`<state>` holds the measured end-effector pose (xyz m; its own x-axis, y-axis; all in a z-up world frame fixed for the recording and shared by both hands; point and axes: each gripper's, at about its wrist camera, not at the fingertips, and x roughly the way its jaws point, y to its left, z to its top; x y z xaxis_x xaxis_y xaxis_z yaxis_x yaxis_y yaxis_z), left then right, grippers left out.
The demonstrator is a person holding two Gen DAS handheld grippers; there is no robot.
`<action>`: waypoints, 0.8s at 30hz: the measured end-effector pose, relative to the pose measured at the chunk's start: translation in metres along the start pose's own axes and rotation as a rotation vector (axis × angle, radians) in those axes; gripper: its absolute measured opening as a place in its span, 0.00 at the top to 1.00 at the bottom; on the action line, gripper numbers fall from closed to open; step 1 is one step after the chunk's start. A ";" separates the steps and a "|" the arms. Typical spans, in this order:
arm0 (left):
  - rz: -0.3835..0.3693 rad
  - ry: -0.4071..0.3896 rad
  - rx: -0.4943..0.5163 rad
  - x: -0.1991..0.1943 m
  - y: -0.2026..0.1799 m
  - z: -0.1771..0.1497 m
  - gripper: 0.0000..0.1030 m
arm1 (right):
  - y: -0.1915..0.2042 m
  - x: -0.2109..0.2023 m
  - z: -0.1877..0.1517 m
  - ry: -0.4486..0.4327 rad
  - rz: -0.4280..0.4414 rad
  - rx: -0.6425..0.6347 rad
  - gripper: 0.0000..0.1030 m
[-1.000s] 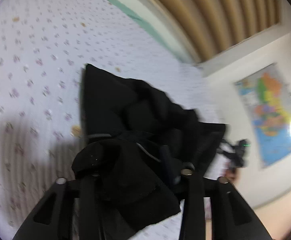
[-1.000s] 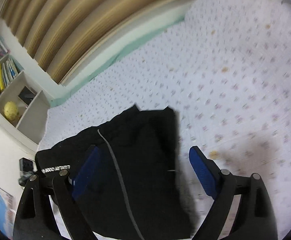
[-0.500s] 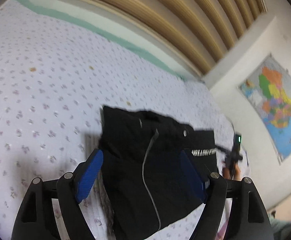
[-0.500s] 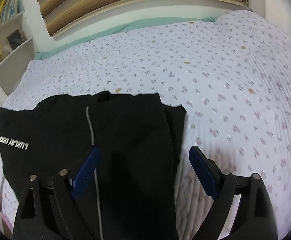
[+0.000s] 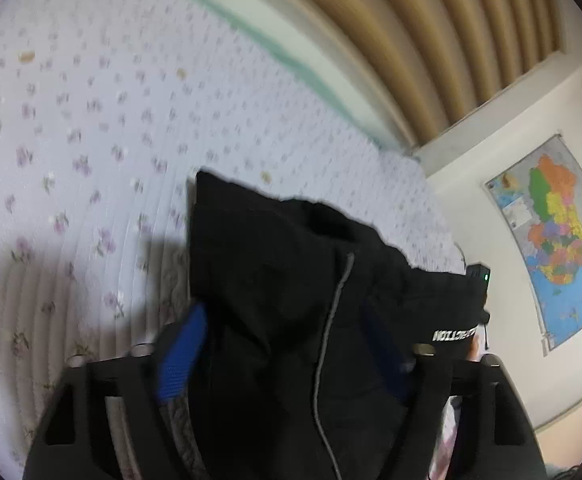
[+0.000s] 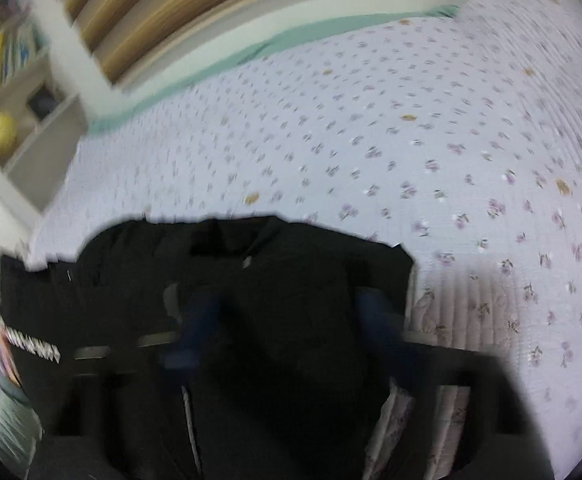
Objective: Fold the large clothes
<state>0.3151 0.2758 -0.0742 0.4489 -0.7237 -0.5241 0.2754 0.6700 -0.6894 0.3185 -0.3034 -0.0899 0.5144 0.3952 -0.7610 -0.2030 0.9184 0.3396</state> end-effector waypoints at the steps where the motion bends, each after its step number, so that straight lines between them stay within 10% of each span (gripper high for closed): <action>1: 0.049 -0.007 0.035 -0.005 -0.006 -0.001 0.77 | 0.009 -0.007 -0.005 -0.026 -0.053 -0.054 0.71; 2: 0.079 -0.012 0.045 -0.005 -0.009 -0.002 0.91 | 0.018 -0.017 -0.009 -0.058 -0.105 -0.096 0.72; 13: 0.097 -0.081 0.169 -0.032 -0.054 -0.006 0.91 | 0.047 -0.086 -0.003 -0.214 -0.299 -0.164 0.78; 18: 0.090 0.025 0.077 0.003 -0.030 -0.003 0.51 | 0.035 -0.053 -0.011 -0.109 -0.231 -0.131 0.77; 24: 0.065 0.080 -0.025 0.035 -0.002 0.002 0.49 | 0.005 -0.013 -0.015 0.007 -0.079 -0.001 0.49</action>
<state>0.3322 0.2494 -0.0903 0.3955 -0.6906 -0.6055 0.2262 0.7122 -0.6645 0.2985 -0.3041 -0.0864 0.5228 0.3216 -0.7895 -0.1631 0.9467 0.2776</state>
